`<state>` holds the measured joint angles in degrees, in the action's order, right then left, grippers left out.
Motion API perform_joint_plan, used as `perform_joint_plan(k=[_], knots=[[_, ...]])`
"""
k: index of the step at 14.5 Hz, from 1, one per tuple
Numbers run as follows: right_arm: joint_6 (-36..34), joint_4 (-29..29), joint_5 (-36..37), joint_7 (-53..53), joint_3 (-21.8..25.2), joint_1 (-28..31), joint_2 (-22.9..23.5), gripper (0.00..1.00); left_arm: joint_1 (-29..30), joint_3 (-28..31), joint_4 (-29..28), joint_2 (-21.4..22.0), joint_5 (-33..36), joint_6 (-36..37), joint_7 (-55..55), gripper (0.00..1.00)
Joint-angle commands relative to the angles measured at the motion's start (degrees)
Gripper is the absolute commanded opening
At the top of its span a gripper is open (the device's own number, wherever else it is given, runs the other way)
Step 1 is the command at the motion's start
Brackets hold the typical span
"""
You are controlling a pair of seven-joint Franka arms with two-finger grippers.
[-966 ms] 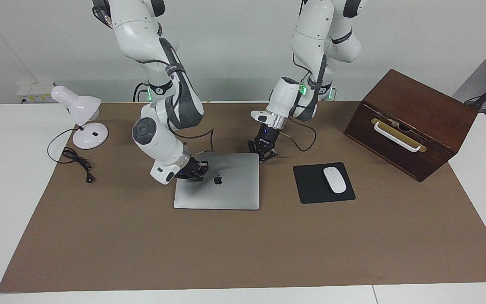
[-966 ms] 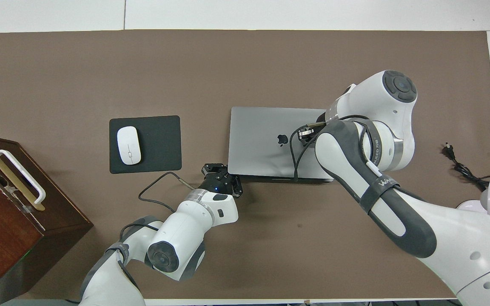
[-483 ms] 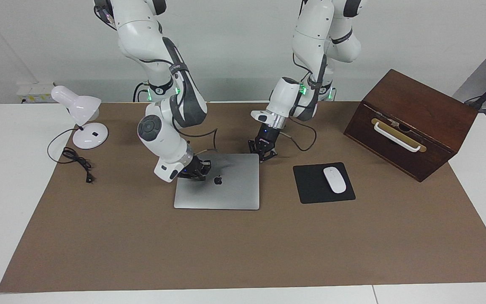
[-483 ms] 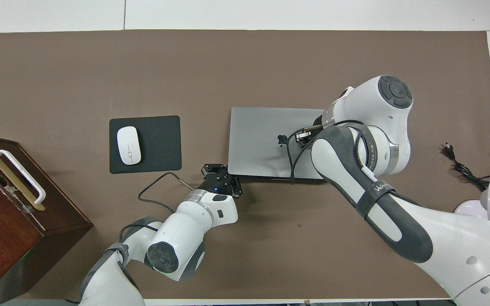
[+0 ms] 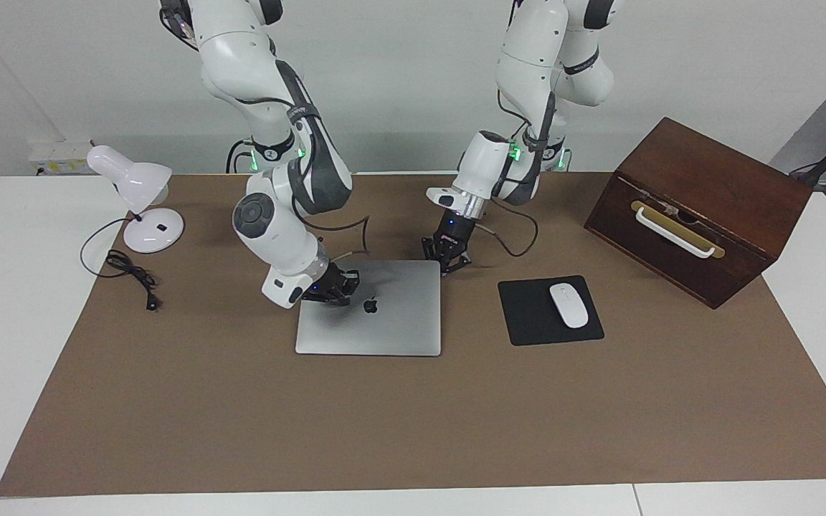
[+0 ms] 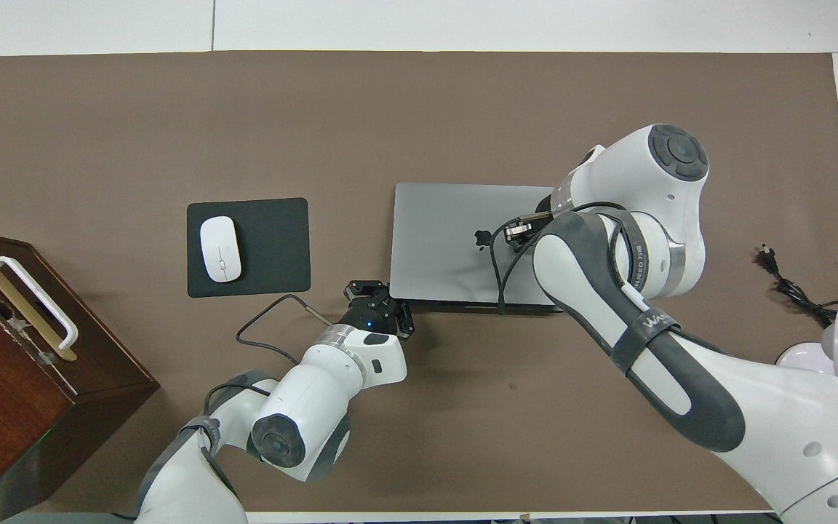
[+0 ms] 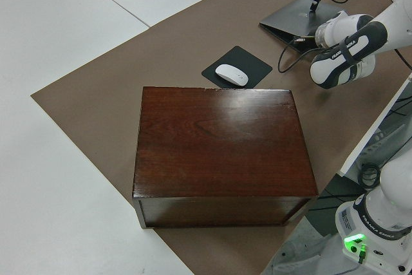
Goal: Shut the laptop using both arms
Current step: 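Press the lid flat onto the base with the right gripper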
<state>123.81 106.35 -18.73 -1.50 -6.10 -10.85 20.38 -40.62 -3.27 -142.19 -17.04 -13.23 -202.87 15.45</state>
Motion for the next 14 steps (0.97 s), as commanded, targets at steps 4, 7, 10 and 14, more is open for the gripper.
perform_joint_plan(k=[4, 7, 10, 14], knots=[[-6.46, -4.3, 0.44, 2.82, 0.12, 0.57, -1.13, 0.0, -0.52, 0.9, -4.24, -1.6, -0.74, 2.12, 1.25, 0.0], [-8.32, -5.36, 1.06, 2.91, 0.21, 0.74, -2.62, 0.0, 0.54, 0.81, -4.33, -1.6, -0.74, 2.12, 1.08, 0.0], [-9.98, -5.45, 1.24, 3.0, 0.3, 0.74, -4.2, 0.0, 0.54, 0.81, -4.33, -1.51, -0.74, 2.12, 0.11, 0.0], [-10.52, -5.45, 1.24, 7.46, 0.03, 0.05, -6.84, 0.0, 1.58, 0.81, -6.17, 2.0, -0.74, 2.39, -1.91, 0.0]])
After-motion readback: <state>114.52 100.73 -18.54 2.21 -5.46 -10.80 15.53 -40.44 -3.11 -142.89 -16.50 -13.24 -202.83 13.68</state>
